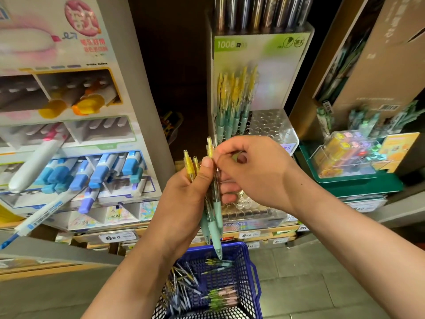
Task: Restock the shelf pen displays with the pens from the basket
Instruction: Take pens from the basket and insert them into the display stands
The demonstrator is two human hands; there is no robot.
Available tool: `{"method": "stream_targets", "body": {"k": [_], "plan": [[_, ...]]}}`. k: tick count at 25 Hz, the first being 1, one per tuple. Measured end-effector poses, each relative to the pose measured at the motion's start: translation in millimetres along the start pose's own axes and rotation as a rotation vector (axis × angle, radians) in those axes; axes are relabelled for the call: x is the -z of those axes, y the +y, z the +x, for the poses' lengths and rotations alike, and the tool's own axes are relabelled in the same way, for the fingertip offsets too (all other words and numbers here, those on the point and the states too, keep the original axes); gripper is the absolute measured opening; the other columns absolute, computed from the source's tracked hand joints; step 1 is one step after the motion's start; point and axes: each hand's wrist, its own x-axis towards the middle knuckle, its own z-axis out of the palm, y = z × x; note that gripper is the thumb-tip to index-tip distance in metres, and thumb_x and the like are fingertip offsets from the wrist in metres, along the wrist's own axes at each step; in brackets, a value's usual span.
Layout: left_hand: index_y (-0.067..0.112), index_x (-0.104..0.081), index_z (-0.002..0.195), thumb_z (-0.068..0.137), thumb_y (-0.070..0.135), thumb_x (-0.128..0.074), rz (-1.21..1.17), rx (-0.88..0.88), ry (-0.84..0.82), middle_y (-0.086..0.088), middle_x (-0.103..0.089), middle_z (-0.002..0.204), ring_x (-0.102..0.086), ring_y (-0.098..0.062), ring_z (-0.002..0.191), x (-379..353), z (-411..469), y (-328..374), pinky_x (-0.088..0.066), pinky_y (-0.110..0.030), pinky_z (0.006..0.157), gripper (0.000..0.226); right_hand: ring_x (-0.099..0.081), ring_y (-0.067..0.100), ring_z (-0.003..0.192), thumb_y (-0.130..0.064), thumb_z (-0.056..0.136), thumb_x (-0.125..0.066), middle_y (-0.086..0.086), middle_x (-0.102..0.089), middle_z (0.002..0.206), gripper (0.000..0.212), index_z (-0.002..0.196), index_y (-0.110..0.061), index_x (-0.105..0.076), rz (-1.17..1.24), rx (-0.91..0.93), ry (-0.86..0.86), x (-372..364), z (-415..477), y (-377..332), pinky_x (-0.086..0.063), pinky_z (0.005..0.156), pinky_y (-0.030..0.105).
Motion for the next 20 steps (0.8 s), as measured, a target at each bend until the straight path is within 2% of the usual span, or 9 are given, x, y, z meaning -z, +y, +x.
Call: {"method": "stream_targets", "body": {"k": [2,3,5,7,9,11,14,16,20], "plan": [[0.011,-0.07,0.117,0.105,0.042,-0.044,-0.011,0.021,-0.01,-0.013,-0.077,0.106,-0.074,-0.027,0.089,0.8,0.3,0.5,-0.062,-0.035,0.079,0.043,-0.071,0.004,0.066,-0.027,0.098,-0.063,-0.007,-0.072,0.083,0.009,0.091,-0.03,-0.068,-0.038,0.052,0.102,6.3,6.2,-1.7,-0.051,0.05,0.011],[0.009,-0.065,0.122,0.105,0.044,-0.042,0.014,0.042,-0.002,-0.01,-0.077,0.107,-0.073,-0.027,0.088,1.7,-0.7,-0.2,-0.062,-0.037,0.078,0.045,-0.072,0.009,0.067,-0.027,0.099,-0.062,-0.004,-0.073,0.083,0.01,0.09,-0.029,-0.066,-0.034,0.085,0.162,11.6,10.8,-3.1,-0.055,0.057,0.015],[0.007,-0.056,0.122,0.104,0.047,-0.04,0.074,0.081,0.036,-0.005,-0.072,0.089,-0.063,-0.022,0.067,2.3,-3.0,-1.1,-0.056,-0.033,0.063,0.047,-0.073,0.018,0.068,-0.018,0.1,-0.06,0.002,-0.074,0.072,0.016,0.085,-0.021,-0.063,0.056,0.147,0.272,26.6,18.6,-6.8,-0.06,0.067,0.029],[0.007,-0.05,0.112,0.105,0.047,-0.042,0.057,0.115,0.074,-0.003,-0.051,0.071,-0.04,-0.013,0.053,3.3,-3.7,-0.7,-0.04,-0.026,0.051,0.041,-0.073,0.017,0.065,-0.005,0.098,-0.057,-0.001,-0.073,0.063,0.021,0.084,-0.018,-0.066,0.129,0.215,0.362,42.8,23.0,-10.4,-0.062,0.066,0.031],[0.016,-0.042,0.105,0.107,0.036,-0.048,-0.036,0.15,0.093,-0.001,-0.044,0.068,-0.031,-0.012,0.05,3.8,-1.3,2.7,-0.035,-0.023,0.045,0.02,-0.074,0.013,0.066,-0.001,0.096,-0.06,-0.004,-0.073,0.065,0.021,0.086,-0.016,-0.069,0.167,0.296,0.462,56.7,26.7,-12.8,-0.063,0.069,0.03],[0.019,-0.037,0.105,0.104,0.014,-0.048,-0.161,0.162,0.083,-0.003,-0.047,0.069,-0.032,-0.012,0.047,0.2,1.9,6.1,-0.035,-0.023,0.042,0.012,-0.074,0.012,0.068,-0.003,0.095,-0.06,-0.002,-0.073,0.072,0.012,0.094,-0.009,-0.07,0.182,0.376,0.542,68.0,31.8,-14.0,-0.062,0.07,0.028],[0.014,-0.041,0.113,0.098,-0.001,-0.045,-0.259,0.147,0.063,-0.011,-0.053,0.08,-0.039,-0.013,0.05,-5.9,3.9,7.3,-0.037,-0.024,0.043,0.022,-0.074,0.012,0.072,-0.008,0.097,-0.06,0.002,-0.072,0.082,0.013,0.106,-0.005,-0.068,0.104,0.439,0.584,69.2,37.5,-15.6,-0.062,0.072,0.028],[0.008,-0.048,0.119,0.103,0.001,-0.048,-0.222,0.139,0.049,-0.015,-0.056,0.089,-0.045,-0.014,0.055,-10.3,2.4,7.9,-0.041,-0.025,0.047,0.018,-0.074,0.011,0.075,-0.01,0.098,-0.061,0.0,-0.073,0.086,0.01,0.105,-0.013,-0.067,0.053,0.461,0.566,63.8,38.6,-14.7,-0.062,0.075,0.031],[0.004,-0.055,0.107,0.102,0.015,-0.053,-0.154,0.074,0.0,-0.011,-0.067,0.088,-0.063,-0.018,0.069,-10.0,3.5,8.2,-0.057,-0.028,0.064,0.012,-0.073,0.006,0.078,-0.016,0.096,-0.062,-0.008,-0.072,0.087,0.01,0.1,-0.025,-0.065,-0.078,0.569,0.596,64.1,40.5,-16.3,-0.061,0.077,0.03]]}}
